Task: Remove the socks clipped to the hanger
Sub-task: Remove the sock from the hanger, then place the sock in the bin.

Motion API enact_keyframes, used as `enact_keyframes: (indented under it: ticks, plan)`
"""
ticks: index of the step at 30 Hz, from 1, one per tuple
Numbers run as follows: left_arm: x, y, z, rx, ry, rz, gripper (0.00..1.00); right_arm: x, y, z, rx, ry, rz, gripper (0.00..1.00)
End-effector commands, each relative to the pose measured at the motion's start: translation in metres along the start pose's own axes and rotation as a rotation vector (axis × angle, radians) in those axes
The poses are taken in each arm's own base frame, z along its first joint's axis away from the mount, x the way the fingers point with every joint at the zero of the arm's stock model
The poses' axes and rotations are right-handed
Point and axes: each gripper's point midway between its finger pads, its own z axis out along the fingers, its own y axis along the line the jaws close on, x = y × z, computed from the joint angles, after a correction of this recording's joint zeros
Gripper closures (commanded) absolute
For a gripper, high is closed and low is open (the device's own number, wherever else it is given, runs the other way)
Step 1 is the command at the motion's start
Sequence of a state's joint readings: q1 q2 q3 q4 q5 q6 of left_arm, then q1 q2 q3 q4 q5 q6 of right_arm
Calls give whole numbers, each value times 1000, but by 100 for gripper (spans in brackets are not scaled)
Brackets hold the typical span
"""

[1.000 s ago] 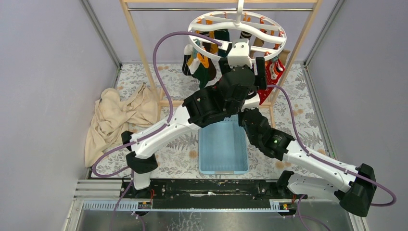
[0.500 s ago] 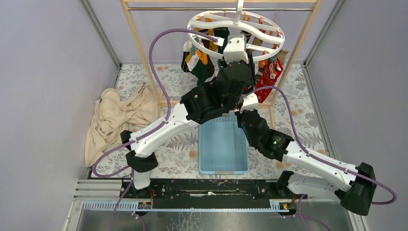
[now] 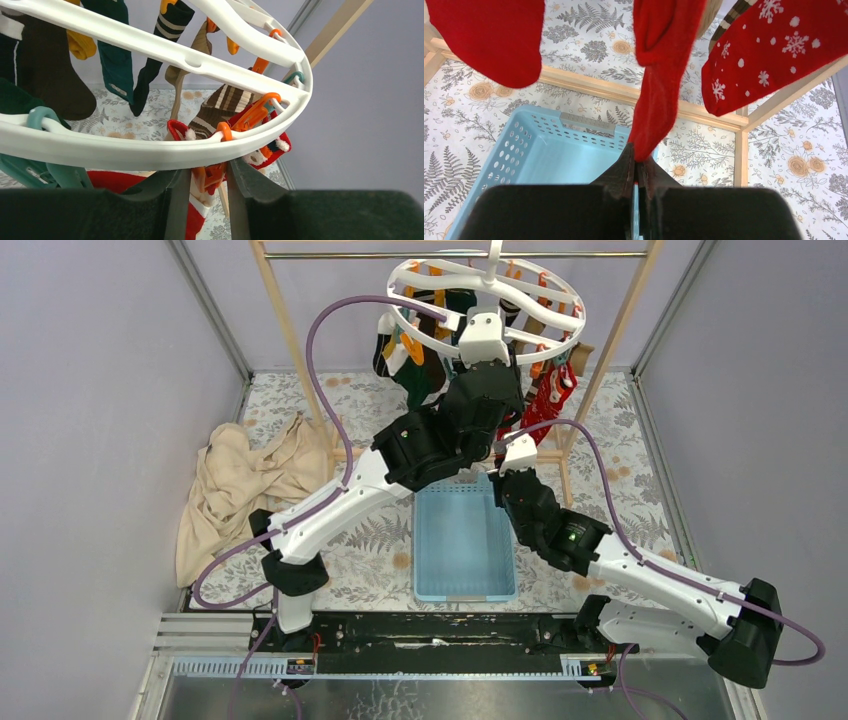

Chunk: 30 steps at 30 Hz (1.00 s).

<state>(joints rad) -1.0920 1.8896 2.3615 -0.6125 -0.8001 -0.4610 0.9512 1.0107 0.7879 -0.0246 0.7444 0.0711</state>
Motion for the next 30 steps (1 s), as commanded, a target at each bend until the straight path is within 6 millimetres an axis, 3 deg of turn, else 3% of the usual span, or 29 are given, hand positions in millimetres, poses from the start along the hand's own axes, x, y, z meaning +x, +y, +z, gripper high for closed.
enact_keyframes:
  ticks: [1, 12, 23, 30]
  plan:
    - [-22, 12, -4, -24, -37, -23, 100, -3, -5, -8, 12, -13, 42, 100]
    - [-29, 22, -8, -38, -45, -24, 100, 29, -7, -20, -23, 79, 63, 100]
    - [-23, 25, -12, -26, -30, -34, 100, 46, 44, -35, -330, 165, 61, 100]
    - [-8, 27, -14, -8, 6, -28, 89, 57, 65, -41, -442, 218, 42, 100]
